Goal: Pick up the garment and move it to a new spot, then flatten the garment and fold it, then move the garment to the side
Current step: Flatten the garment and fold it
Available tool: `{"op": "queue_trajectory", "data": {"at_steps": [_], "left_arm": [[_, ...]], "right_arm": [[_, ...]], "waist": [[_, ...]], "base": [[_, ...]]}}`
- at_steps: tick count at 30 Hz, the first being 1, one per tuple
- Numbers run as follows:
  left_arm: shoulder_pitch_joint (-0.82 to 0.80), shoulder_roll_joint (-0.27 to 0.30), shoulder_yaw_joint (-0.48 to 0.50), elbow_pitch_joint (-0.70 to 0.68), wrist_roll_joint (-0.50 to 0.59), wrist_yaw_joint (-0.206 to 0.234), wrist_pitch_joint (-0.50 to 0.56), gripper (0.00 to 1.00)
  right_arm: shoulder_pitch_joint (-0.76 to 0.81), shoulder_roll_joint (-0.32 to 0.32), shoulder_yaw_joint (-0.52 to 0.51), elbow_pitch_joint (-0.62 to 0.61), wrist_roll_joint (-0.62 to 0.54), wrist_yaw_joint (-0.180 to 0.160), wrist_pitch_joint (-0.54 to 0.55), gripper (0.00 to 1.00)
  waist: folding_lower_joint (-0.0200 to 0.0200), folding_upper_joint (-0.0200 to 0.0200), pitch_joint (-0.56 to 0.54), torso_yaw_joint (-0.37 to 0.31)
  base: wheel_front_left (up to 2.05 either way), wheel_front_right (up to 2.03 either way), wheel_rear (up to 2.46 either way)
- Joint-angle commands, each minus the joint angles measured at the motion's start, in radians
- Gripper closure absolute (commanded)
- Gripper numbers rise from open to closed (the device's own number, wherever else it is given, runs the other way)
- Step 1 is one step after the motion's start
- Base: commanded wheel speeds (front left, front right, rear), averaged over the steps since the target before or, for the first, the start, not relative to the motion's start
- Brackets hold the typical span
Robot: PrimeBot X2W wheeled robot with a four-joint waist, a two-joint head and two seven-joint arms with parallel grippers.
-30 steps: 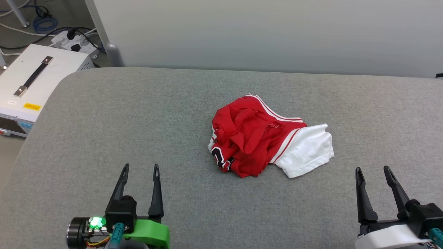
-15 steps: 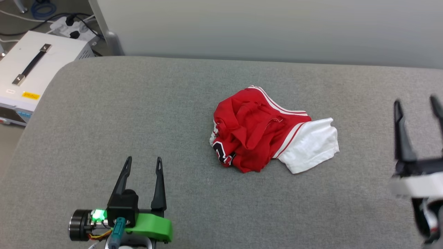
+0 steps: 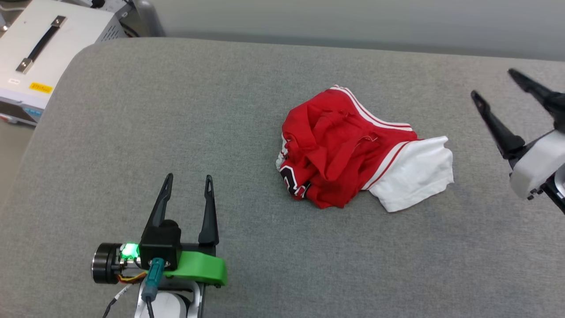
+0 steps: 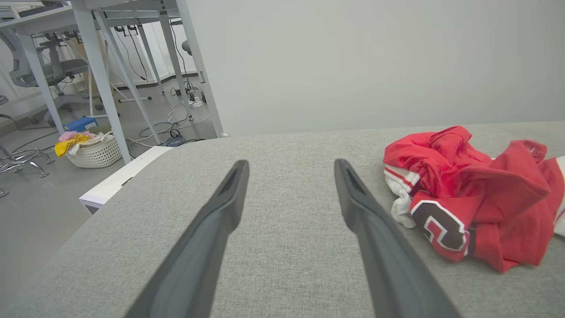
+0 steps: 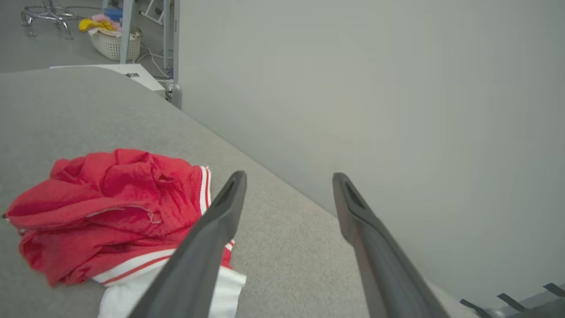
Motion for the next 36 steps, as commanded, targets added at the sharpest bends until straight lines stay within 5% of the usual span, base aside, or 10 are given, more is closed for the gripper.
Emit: {"op": "queue_trajectory", "data": {"at_steps": [1,8,13,30,31,32,33,36], "left_arm": [[-0.024,-0.006,0.000,-0.007,0.010,-0.001,-0.006,0.00],[-0.062,-0.017,-0.010,-0.024,0.015,0.003,-0.006,0.00],[-0.097,-0.025,-0.028,-0.040,0.016,0.012,-0.006,0.00],[-0.159,-0.038,-0.075,-0.037,-0.005,0.046,-0.006,0.00],[-0.157,-0.038,-0.073,-0.038,-0.005,0.045,-0.006,0.00],[-0.155,-0.038,-0.072,-0.038,-0.004,0.044,-0.006,0.00],[-0.153,-0.038,-0.070,-0.038,-0.003,0.043,-0.006,0.00],[-0.148,-0.038,-0.067,-0.032,0.001,0.037,-0.006,0.00]], "right_arm": [[-0.032,-0.035,0.039,-0.003,0.054,-0.001,0.058,0.00],[-0.134,-0.188,0.266,-0.034,0.321,-0.001,0.453,0.00],[-0.201,-0.218,0.346,-0.009,0.411,-0.001,0.595,0.00],[-0.268,-0.168,0.663,0.199,0.454,-0.001,0.581,0.00],[-0.271,-0.166,0.672,0.206,0.462,-0.001,0.562,0.06],[-0.275,-0.165,0.678,0.210,0.467,-0.001,0.545,0.60],[-0.282,-0.165,0.684,0.214,0.471,-0.001,0.520,1.00],[-0.304,-0.164,0.689,0.220,0.476,-0.001,0.444,1.00]], "waist": [[0.0000,-0.0001,0.023,0.015],[0.0000,-0.0001,0.087,0.045],[0.0000,-0.0001,0.150,0.074],[0.0000,-0.0001,0.246,0.131],[0.0000,-0.0001,0.240,0.127],[0.0000,-0.0001,0.235,0.124],[0.0000,-0.0001,0.230,0.119],[0.0000,-0.0001,0.207,0.106]], "base": [[0.00,0.00,0.00],[0.00,0.00,0.00],[0.00,0.00,0.00],[0.00,0.00,0.00],[0.00,0.00,0.00],[0.00,0.00,0.00],[0.00,0.00,0.00],[0.00,0.00,0.00]]}}
